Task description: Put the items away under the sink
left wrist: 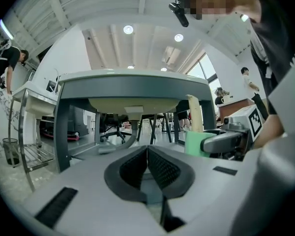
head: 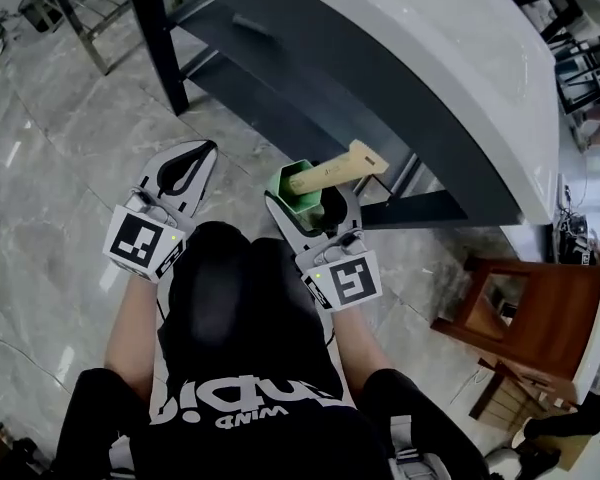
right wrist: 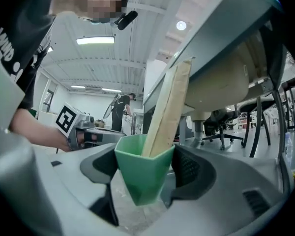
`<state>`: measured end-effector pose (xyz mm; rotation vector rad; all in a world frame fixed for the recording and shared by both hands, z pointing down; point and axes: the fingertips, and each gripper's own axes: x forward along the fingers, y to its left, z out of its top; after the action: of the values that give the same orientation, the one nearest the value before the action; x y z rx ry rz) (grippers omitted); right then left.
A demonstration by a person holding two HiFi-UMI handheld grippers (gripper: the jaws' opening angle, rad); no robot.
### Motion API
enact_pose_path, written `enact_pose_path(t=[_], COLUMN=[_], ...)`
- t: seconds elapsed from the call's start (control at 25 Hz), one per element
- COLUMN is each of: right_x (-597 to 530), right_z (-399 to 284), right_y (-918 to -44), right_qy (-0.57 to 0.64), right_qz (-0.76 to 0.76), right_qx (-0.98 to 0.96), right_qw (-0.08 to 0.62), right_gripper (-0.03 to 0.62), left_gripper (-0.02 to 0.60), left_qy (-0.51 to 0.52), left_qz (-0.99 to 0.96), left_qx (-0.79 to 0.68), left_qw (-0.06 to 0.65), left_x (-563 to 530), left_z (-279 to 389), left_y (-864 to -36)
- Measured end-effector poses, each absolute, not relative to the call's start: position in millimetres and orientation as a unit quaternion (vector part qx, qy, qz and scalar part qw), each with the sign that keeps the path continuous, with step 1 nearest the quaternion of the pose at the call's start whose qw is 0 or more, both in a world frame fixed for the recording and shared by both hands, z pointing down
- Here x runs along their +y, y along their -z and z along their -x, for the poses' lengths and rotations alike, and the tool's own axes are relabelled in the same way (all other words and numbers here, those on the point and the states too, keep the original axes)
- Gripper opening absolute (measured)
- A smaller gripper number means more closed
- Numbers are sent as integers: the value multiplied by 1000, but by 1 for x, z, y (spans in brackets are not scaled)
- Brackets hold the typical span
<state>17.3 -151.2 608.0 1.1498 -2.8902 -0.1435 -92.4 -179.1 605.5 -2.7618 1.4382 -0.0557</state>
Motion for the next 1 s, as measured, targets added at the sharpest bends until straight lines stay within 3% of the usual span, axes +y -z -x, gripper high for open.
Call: enact_pose_path(t=[1.0], right_x=[-221], right_z=[-71], right_y=[-630], right_qy=[70], right_qz=[-440], right_qx=[-895], right_qw=[37], right_gripper=[333], left_gripper=[20], left_qy=[44], left_qz=[905], left_qx=[418], left_qw=[64], left_x=[-205], left_z=[48], left_y=[-624])
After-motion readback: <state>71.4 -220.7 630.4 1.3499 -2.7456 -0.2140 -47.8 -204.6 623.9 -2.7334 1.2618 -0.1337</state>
